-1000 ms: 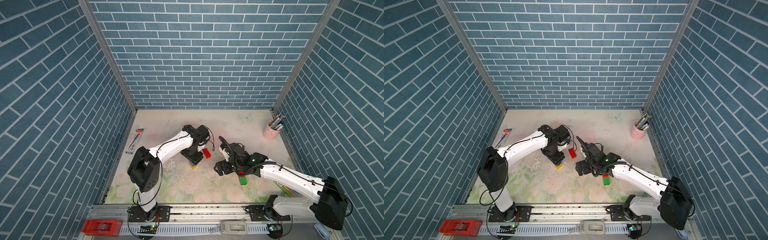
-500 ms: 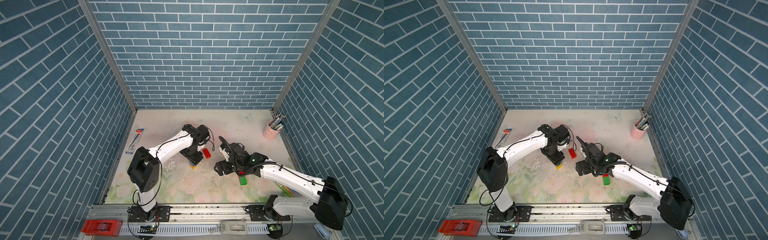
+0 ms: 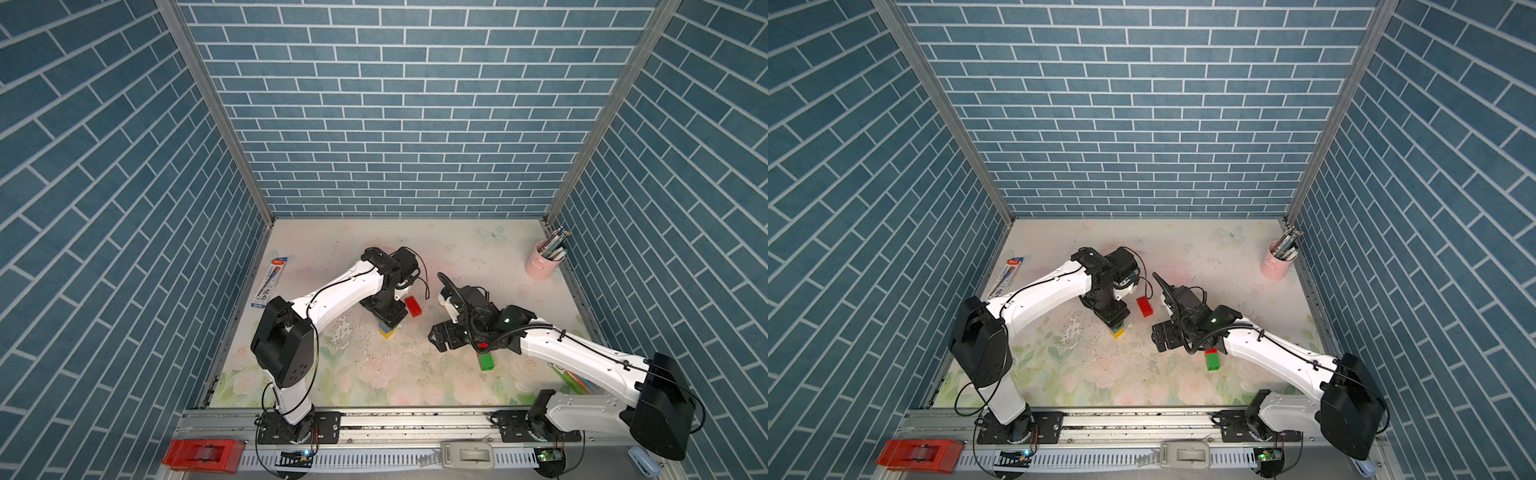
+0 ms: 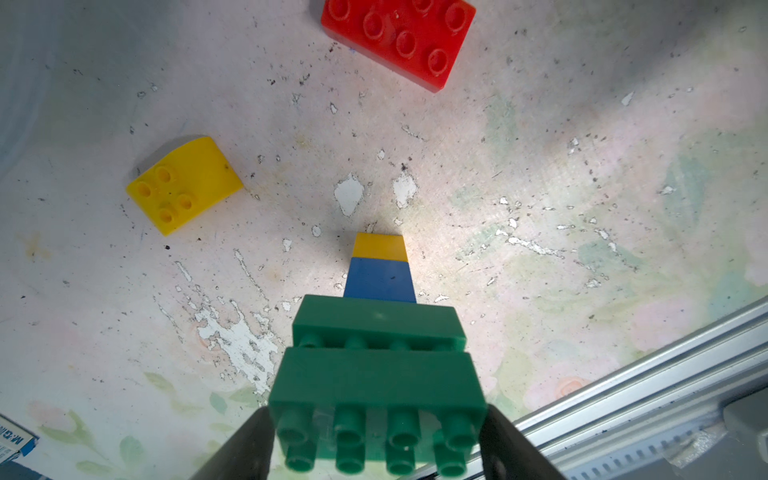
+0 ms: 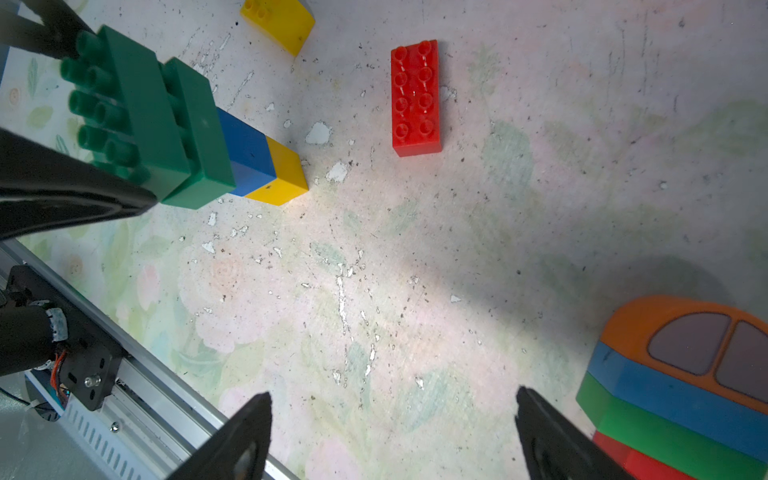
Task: Assemble an ice cream with lego
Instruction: Assemble the lego brick with the lego brick.
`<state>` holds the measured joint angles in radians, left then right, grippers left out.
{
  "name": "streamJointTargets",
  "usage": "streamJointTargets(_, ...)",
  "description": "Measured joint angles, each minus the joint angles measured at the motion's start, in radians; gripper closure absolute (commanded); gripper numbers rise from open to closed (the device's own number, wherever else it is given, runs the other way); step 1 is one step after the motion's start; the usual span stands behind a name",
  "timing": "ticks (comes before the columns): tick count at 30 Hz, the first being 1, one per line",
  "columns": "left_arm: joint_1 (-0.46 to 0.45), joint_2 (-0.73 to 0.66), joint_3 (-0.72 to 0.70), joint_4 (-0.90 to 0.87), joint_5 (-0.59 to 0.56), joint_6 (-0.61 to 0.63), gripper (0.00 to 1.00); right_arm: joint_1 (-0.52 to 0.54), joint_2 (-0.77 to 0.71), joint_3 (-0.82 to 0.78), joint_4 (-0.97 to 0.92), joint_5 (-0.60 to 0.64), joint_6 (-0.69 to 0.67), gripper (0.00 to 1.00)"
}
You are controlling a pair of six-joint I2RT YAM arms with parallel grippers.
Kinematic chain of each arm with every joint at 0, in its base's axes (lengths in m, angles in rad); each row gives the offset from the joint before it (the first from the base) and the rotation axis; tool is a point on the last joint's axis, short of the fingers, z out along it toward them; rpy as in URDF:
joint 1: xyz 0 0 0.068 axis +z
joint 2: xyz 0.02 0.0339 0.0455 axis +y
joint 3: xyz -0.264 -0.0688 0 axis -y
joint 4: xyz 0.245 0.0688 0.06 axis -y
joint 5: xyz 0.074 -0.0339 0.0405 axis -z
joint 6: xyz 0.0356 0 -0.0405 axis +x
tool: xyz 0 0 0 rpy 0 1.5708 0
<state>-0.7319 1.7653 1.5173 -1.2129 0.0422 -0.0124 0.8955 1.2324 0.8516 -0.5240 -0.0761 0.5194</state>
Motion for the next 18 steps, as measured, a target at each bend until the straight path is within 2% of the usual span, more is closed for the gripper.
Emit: streamJointTargets(18,0.0,-0.004,-0.003,0.026,0.008,-0.01,0.37,0.0,-0.001,0.0,-0.008,0.0,0.0,0.08)
